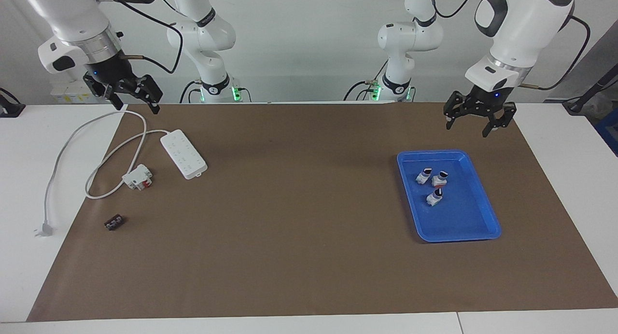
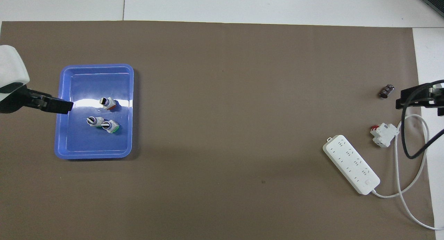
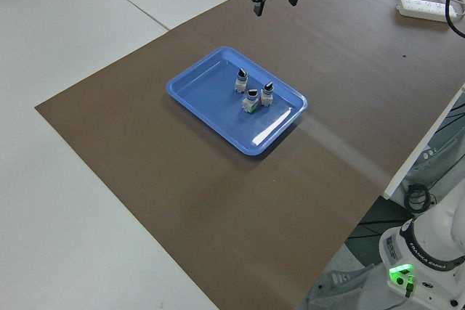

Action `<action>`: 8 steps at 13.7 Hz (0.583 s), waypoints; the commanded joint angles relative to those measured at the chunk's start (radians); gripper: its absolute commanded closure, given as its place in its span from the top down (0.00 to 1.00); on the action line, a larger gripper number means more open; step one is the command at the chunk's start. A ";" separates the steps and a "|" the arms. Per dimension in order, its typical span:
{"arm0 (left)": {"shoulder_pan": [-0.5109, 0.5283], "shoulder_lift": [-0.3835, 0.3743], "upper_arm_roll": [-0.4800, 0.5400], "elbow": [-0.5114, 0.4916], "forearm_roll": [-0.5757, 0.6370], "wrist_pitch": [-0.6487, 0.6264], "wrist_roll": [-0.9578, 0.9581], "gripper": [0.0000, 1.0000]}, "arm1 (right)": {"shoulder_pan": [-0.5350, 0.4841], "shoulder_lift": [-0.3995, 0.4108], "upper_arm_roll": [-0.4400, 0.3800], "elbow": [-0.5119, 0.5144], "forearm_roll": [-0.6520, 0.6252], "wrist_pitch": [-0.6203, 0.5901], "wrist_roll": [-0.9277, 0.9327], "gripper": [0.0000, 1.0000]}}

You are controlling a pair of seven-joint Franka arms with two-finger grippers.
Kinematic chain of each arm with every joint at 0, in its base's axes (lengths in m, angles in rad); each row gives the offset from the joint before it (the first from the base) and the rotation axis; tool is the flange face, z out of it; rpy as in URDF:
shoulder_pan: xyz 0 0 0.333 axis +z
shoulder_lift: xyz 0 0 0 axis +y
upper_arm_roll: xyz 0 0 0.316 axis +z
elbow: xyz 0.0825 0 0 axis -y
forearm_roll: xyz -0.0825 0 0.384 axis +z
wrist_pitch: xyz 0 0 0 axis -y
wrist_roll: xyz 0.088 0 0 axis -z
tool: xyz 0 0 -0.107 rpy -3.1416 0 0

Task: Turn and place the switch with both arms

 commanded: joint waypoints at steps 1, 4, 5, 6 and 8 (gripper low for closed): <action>0.002 0.073 -0.004 0.183 0.044 -0.143 -0.013 1.00 | -0.001 -0.039 0.002 -0.056 0.005 0.029 0.014 1.00; 0.010 0.136 0.001 0.332 0.045 -0.289 -0.021 1.00 | -0.003 -0.039 0.002 -0.053 0.010 0.032 0.020 1.00; 0.011 0.128 0.002 0.333 0.042 -0.306 -0.041 1.00 | -0.006 -0.039 0.001 -0.052 0.017 0.028 0.014 1.00; 0.013 0.113 -0.001 0.328 0.045 -0.316 -0.088 1.00 | -0.006 -0.039 0.002 -0.052 0.017 0.023 0.013 1.00; 0.014 0.057 -0.004 0.241 0.044 -0.334 -0.224 1.00 | 0.000 -0.039 0.002 -0.052 0.019 0.023 0.013 1.00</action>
